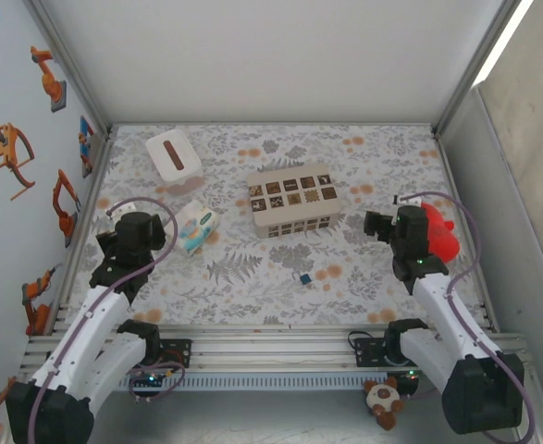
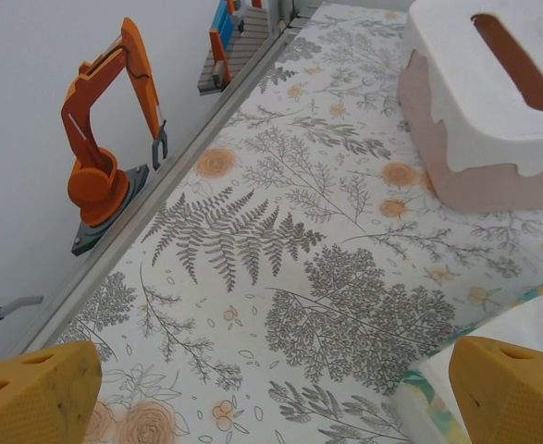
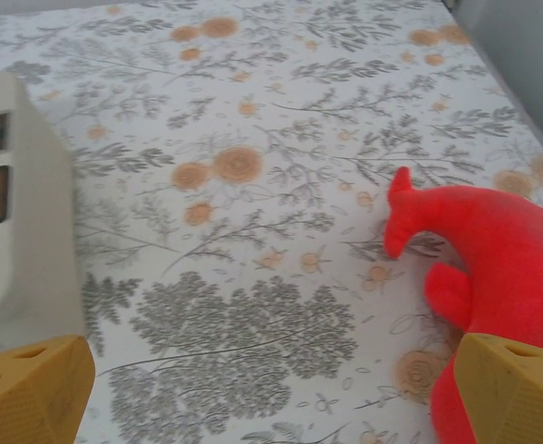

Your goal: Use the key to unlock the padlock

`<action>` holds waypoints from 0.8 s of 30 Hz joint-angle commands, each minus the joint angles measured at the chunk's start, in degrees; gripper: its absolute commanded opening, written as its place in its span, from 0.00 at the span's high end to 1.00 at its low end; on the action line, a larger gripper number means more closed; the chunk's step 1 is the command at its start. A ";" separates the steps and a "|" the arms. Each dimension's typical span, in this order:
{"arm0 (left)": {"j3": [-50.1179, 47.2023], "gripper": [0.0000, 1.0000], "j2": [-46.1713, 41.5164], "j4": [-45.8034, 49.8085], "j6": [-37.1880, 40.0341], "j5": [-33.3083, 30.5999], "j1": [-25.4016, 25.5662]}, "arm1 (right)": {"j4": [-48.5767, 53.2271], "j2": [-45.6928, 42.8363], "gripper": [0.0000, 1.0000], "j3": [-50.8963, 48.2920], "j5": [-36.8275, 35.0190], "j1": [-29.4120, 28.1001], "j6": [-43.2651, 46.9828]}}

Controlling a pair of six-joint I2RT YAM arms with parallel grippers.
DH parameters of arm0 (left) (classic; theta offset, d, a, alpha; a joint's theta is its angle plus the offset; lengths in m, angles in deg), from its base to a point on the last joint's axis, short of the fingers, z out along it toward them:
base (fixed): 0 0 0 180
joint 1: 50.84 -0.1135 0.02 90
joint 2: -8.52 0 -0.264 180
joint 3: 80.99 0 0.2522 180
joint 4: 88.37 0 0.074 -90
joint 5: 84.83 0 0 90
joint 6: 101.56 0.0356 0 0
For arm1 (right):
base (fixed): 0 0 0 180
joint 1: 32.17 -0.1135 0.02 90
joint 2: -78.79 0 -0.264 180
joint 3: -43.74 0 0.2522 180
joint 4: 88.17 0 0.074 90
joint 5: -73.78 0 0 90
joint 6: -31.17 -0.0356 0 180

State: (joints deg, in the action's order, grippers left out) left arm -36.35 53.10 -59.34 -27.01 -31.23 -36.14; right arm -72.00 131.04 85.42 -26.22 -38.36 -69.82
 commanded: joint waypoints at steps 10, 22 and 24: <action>-3.16 0.04 7.92 -15.91 4.94 3.20 -4.48 | -26.87 13.13 0.01 -6.58 2.10 6.02 4.36; -9.67 0.04 13.85 -31.37 8.63 9.52 -5.03 | -51.73 29.20 0.01 -8.84 5.92 7.38 7.91; -10.37 0.04 15.66 -34.11 9.36 10.39 -5.12 | -55.19 31.94 0.01 -9.33 8.12 7.39 8.86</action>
State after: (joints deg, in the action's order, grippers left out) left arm -45.58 67.09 -86.90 -19.86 -23.32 -40.82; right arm -117.57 160.28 76.46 -20.67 -31.52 -63.37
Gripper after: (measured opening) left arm 0.961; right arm 0.994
